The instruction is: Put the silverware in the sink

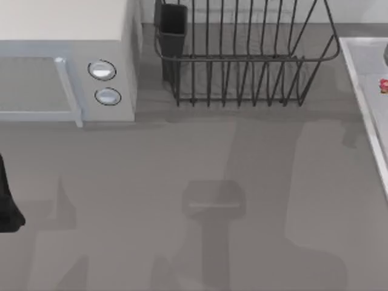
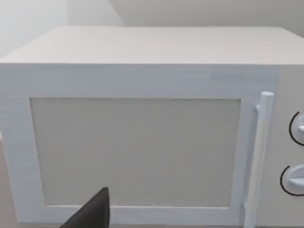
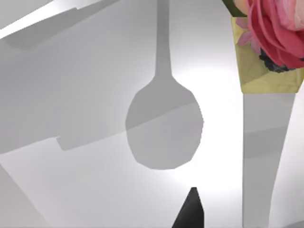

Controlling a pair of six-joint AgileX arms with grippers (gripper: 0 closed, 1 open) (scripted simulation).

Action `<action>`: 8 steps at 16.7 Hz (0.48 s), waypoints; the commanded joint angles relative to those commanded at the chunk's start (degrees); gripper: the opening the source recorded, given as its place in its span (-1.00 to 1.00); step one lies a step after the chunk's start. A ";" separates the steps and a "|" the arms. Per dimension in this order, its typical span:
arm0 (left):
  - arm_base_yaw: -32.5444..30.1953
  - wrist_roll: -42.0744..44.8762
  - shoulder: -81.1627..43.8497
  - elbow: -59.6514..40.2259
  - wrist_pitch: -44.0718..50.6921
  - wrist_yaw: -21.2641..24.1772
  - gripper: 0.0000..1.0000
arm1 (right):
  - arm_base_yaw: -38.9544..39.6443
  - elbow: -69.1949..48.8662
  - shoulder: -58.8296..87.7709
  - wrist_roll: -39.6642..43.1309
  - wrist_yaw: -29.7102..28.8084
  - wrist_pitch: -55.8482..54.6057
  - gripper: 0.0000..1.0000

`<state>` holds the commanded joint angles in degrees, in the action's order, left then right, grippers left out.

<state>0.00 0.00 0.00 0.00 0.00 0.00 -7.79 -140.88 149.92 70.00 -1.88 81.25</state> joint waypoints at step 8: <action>0.00 0.00 0.00 0.00 0.00 0.00 1.00 | 0.00 0.00 0.00 0.00 0.00 0.00 -0.10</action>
<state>0.00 0.00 0.00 0.00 0.00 0.00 -7.79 -140.88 149.92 70.00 -1.88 81.25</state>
